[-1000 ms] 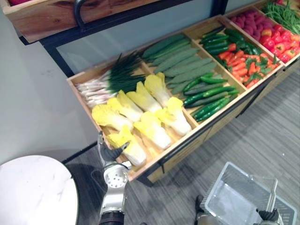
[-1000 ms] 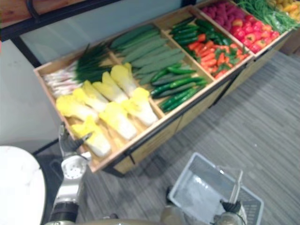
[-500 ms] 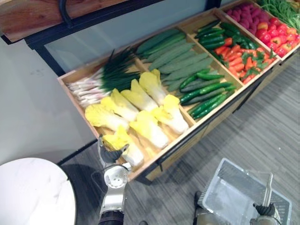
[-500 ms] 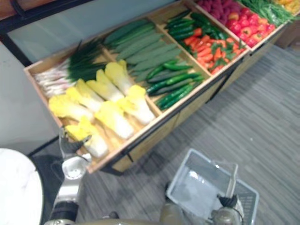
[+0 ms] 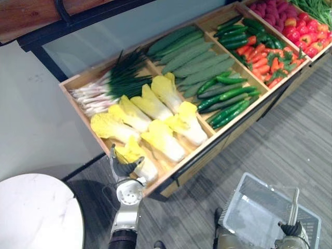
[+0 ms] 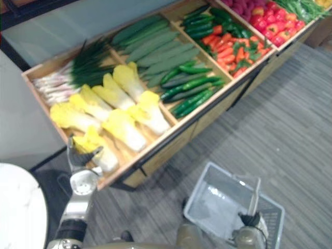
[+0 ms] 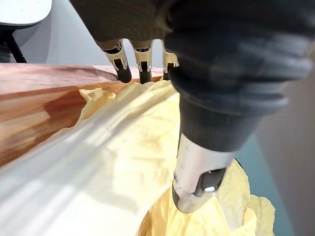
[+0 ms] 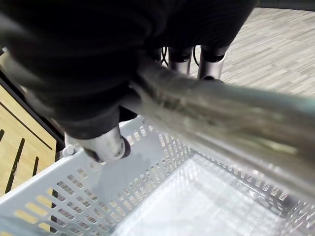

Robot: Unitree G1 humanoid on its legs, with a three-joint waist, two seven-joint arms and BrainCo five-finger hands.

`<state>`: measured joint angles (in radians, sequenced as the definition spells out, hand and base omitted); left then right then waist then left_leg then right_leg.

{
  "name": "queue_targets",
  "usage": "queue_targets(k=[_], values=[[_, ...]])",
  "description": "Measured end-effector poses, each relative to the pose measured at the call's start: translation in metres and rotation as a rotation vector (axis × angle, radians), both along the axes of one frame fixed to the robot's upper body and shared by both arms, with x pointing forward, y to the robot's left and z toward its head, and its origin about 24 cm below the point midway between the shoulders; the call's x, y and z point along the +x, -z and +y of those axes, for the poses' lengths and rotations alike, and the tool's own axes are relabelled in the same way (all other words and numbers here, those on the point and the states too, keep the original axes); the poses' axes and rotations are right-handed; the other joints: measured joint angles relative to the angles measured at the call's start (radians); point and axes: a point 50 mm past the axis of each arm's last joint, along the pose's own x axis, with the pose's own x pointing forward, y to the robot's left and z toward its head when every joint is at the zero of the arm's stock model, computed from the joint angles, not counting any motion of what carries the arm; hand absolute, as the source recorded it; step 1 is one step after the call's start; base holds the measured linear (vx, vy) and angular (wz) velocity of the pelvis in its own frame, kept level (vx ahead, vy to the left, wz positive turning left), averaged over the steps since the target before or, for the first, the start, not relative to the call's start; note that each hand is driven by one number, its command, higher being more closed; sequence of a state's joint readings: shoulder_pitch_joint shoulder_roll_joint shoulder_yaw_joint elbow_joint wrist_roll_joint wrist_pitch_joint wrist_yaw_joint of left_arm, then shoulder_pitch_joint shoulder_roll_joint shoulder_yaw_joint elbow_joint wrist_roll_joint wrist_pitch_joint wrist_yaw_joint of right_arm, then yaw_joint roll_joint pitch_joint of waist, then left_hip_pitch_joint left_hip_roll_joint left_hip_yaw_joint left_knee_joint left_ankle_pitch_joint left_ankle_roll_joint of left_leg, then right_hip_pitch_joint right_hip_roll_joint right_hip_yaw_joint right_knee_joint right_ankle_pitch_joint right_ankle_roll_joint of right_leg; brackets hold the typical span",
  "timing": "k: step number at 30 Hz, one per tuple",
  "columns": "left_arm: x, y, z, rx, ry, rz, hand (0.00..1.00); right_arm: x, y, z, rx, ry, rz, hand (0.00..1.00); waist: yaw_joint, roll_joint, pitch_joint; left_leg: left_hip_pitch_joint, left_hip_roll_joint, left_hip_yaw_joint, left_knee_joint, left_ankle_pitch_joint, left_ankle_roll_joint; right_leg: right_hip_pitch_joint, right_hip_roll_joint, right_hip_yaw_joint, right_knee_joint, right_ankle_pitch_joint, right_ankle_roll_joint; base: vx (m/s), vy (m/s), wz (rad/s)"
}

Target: Pick vegetable in the basket

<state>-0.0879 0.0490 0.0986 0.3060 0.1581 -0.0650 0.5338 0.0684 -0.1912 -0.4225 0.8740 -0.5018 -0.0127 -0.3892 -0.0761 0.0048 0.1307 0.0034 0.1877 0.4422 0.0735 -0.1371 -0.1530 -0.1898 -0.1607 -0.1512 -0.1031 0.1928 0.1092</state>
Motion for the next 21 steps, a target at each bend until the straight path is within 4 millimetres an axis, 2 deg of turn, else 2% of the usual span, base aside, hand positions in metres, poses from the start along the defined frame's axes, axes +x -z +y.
queue_targets(k=[4,8,12,13,21], values=[[0.007,0.003,-0.018,0.001,0.094,0.021,0.0,0.003,-0.001,0.0,0.0,-0.003,-0.008,1.0,-0.001,-0.004,0.003,-0.001,-0.001,0.013,0.0,-0.005,-0.001,-0.011,0.001,0.015,0.0,0.001,0.001,0.01,-0.004,-0.09],[0.014,-0.003,-0.025,0.002,0.129,-0.002,0.0,0.004,-0.001,0.0,-0.003,-0.001,-0.012,1.0,-0.004,-0.002,0.021,0.0,-0.002,0.015,0.0,-0.009,-0.002,-0.016,0.004,0.024,0.0,0.001,0.001,0.03,-0.01,-0.09],[0.014,0.0,-0.028,0.005,0.144,0.001,0.0,0.012,-0.003,0.004,-0.006,-0.023,-0.025,1.0,-0.003,0.0,0.026,-0.009,-0.004,0.014,0.008,-0.019,0.0,-0.024,0.002,0.028,0.001,0.001,0.001,-0.01,-0.009,-0.01],[0.017,-0.003,-0.029,0.006,0.146,-0.01,1.0,0.014,-0.003,0.004,-0.009,-0.027,-0.029,1.0,-0.002,0.001,0.03,-0.023,-0.003,0.014,0.019,-0.021,0.0,-0.035,0.001,0.031,0.003,0.001,0.001,-0.04,-0.038,-0.03],[0.029,0.001,-0.021,0.039,0.113,0.033,1.0,0.019,-0.005,0.005,-0.014,-0.032,-0.04,1.0,-0.004,0.006,0.05,-0.02,0.0,0.018,0.023,-0.024,-0.003,-0.037,0.005,0.039,0.003,0.001,0.002,0.0,-0.013,-0.03]])
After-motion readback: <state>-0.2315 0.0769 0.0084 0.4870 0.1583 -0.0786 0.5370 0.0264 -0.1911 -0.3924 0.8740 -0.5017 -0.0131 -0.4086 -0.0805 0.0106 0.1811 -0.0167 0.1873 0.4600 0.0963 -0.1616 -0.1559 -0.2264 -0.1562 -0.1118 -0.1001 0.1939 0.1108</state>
